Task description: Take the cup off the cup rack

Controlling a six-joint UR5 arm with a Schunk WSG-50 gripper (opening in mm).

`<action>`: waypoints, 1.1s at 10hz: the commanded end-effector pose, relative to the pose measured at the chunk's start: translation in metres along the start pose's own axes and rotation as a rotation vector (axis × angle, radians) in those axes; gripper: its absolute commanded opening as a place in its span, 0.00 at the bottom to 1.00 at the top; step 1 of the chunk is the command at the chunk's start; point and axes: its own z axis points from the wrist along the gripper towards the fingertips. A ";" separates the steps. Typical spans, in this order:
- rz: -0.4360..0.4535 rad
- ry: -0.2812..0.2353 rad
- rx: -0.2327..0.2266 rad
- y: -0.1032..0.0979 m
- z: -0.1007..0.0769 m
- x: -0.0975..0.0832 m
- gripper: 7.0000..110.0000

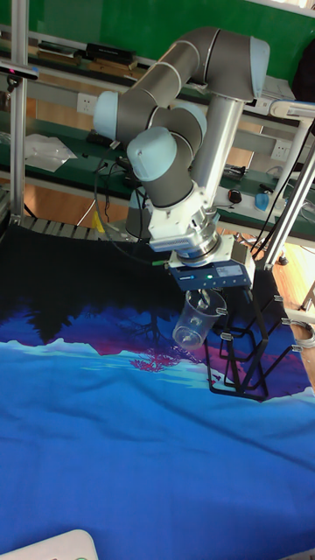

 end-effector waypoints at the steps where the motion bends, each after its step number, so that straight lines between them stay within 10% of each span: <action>1: -0.049 -0.076 -0.028 0.009 -0.010 -0.031 0.57; 6: 0.057 0.199 0.224 -0.049 -0.026 0.047 0.57; 7: 0.065 0.204 0.232 -0.047 -0.033 0.053 0.36; 10: 0.048 0.187 0.212 -0.032 -0.072 0.055 0.36; 11: -0.002 0.106 0.240 -0.040 -0.083 0.034 0.36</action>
